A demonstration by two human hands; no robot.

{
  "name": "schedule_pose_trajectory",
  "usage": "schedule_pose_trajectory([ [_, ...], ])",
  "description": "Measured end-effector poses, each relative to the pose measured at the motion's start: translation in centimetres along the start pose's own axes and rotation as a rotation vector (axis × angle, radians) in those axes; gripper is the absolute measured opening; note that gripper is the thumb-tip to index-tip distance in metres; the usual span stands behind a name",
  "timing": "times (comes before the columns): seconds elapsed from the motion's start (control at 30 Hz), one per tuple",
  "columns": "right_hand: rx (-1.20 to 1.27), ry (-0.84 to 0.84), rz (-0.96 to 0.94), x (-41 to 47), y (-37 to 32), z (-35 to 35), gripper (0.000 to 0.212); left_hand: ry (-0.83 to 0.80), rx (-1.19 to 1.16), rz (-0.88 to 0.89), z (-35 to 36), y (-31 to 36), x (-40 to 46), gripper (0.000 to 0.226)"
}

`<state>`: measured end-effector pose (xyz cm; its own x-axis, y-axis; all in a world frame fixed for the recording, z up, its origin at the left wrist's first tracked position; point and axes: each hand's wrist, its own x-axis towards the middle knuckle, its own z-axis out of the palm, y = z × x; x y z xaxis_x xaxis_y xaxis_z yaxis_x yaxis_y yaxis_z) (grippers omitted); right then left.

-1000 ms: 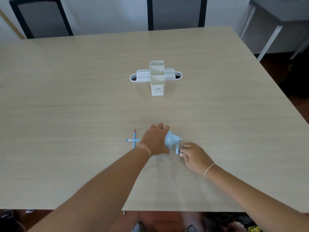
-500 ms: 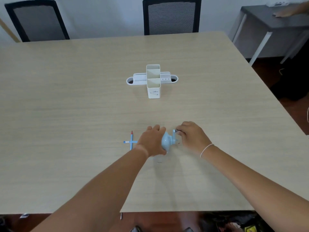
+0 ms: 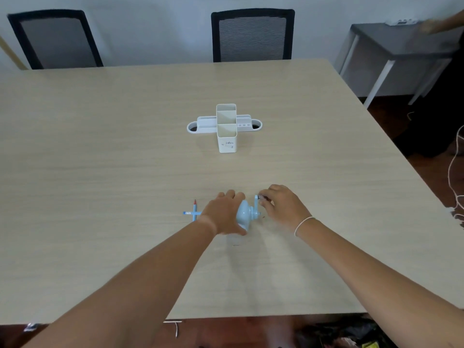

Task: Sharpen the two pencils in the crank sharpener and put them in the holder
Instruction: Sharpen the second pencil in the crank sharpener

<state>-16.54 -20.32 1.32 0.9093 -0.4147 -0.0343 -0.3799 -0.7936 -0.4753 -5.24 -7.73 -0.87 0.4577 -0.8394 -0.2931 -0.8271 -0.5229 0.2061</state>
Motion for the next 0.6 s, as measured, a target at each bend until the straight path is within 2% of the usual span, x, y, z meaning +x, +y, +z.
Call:
schedule_pose_trajectory([
  [0.1,-0.015,0.028,0.002,-0.6,-0.5,-0.5,0.029,-0.032,-0.066,0.002,-0.5,-0.2,-0.3,0.097],
  [0.27,-0.003,0.187,-0.117,-1.4,-2.0,-1.0,0.036,-0.018,-0.142,-0.031,-1.8,-1.7,-1.4,0.103],
  [0.33,-0.003,0.148,-0.174,-1.6,-3.2,-0.7,0.038,-0.03,-0.149,-0.044,-2.1,-2.7,-2.2,0.1],
  [0.43,-0.042,-0.003,-0.218,-1.4,-4.9,0.2,0.043,-0.042,-0.147,-0.078,-1.9,-4.2,-3.3,0.089],
  [0.6,-0.119,-0.191,-0.134,-0.2,-6.2,1.6,0.051,-0.027,-0.173,-0.116,-1.5,-5.2,-4.3,0.056],
])
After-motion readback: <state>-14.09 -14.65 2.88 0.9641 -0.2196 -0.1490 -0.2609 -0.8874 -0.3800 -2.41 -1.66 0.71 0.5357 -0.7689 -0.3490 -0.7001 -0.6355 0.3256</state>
